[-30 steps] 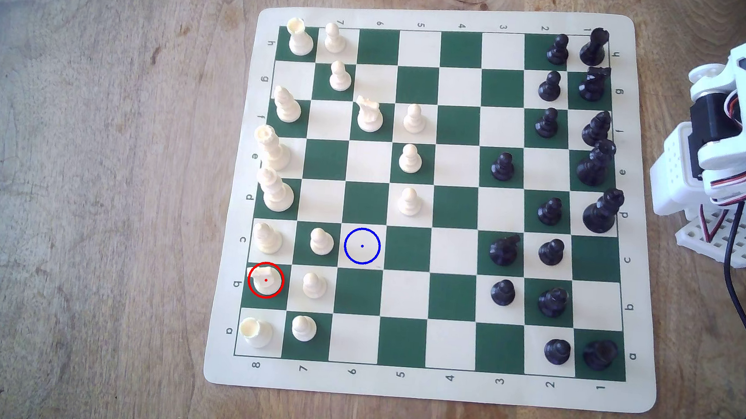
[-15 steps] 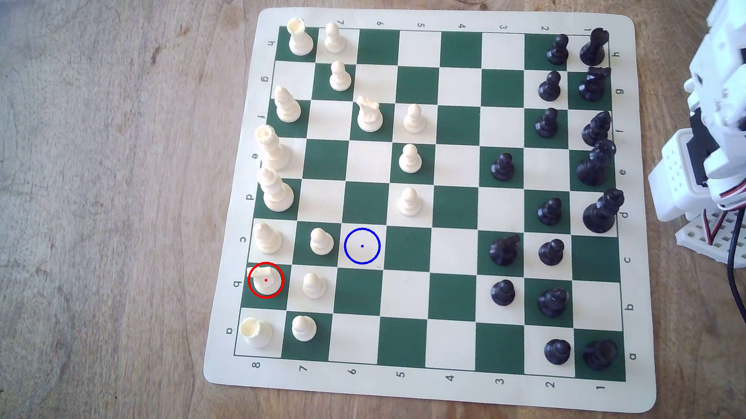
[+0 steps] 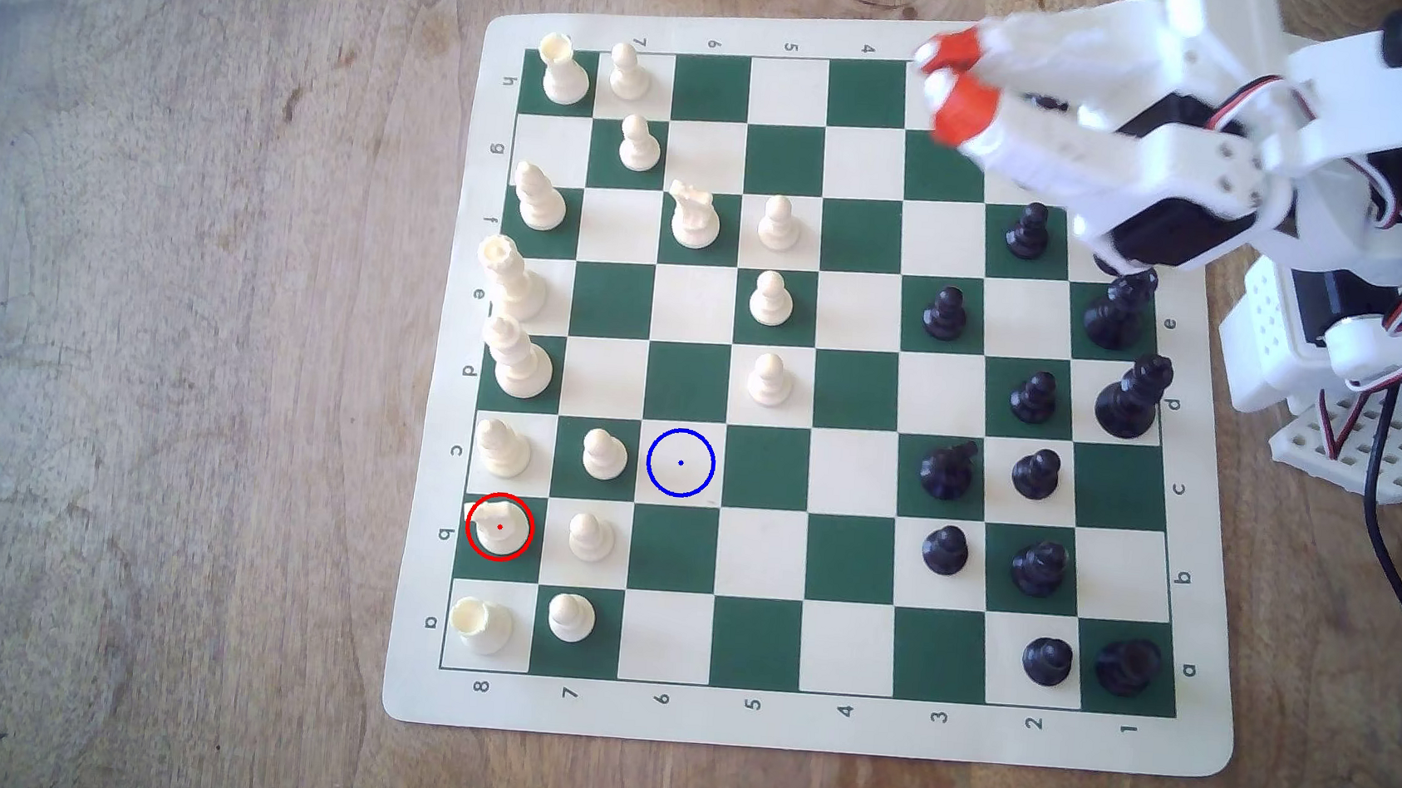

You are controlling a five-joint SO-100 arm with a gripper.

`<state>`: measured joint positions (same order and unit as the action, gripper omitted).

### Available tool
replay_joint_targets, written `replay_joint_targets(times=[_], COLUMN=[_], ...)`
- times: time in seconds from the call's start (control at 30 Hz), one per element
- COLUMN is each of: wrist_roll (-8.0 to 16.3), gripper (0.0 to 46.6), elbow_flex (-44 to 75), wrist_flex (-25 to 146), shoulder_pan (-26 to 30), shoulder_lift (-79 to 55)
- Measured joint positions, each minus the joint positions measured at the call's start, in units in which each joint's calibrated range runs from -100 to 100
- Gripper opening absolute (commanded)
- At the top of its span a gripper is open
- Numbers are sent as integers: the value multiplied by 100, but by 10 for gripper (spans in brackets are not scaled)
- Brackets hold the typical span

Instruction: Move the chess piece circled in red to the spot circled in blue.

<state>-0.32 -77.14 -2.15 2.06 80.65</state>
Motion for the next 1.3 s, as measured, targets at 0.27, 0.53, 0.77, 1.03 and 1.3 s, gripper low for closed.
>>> replay_joint_targets(times=[0.27, 0.53, 0.77, 1.03, 1.3], wrist_roll=[230, 337, 405, 464, 469], gripper=[36, 40, 63, 150, 157], elbow_flex=[434, 1446, 3344, 4483, 4600], wrist_flex=[1235, 1665, 2845, 3187, 3299], shoulder_pan=[-74, 162, 147, 44, 214], shoulder_lift=[-888, -2463, -4198, -5664, -6334])
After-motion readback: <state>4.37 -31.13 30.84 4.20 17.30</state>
